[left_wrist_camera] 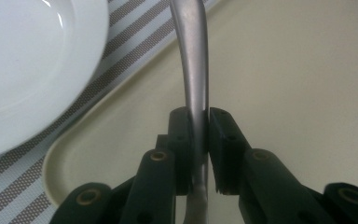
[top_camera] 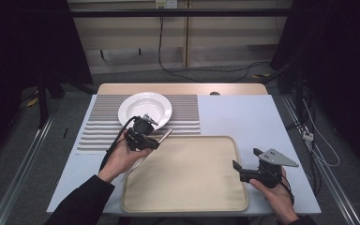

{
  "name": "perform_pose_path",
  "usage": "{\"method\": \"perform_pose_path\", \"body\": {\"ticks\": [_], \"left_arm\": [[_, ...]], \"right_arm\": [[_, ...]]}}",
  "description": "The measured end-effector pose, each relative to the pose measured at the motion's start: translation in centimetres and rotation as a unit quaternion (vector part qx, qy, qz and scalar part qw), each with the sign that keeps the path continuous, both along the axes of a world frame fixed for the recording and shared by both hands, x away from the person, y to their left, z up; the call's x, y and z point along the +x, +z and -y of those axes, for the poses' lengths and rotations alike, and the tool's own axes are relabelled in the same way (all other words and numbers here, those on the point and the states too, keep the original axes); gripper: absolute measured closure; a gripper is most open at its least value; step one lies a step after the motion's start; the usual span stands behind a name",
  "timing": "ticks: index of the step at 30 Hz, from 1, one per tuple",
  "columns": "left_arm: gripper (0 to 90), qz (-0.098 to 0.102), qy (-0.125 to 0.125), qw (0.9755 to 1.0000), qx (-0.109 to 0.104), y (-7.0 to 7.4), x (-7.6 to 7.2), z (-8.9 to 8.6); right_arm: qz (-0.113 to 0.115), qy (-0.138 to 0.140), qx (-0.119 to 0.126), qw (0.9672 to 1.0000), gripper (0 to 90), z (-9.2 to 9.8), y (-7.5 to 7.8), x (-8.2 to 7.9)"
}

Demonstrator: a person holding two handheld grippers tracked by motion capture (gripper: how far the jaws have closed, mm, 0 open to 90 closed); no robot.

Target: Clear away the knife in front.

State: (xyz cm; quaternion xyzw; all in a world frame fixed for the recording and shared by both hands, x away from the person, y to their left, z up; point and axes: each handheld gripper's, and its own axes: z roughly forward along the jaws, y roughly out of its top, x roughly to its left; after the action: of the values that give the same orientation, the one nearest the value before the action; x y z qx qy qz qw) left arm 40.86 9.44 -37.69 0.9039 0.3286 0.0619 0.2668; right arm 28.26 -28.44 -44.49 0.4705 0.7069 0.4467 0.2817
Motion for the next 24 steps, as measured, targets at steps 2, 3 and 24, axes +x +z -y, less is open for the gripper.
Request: {"method": "perform_pose_path", "body": {"ticks": [2,3,24], "left_arm": [[79.9,-0.003,-0.002,1.0,0.001,-0.2,-0.2,0.2],[79.9,-0.005,-0.005,1.0,0.001,-0.4,-0.3,0.4],[79.8,-0.048,-0.024,0.998,0.034,-4.2,-1.0,3.3]], "right_arm": [[0.001,0.0,0.0,1.0,8.1,0.0,0.0,0.0],[0.0,0.0,0.0,1.0,8.2,0.0,0.0,0.0],[-0.001,0.0,0.001,1.0,8.2,0.0,0.0,0.0]]}}
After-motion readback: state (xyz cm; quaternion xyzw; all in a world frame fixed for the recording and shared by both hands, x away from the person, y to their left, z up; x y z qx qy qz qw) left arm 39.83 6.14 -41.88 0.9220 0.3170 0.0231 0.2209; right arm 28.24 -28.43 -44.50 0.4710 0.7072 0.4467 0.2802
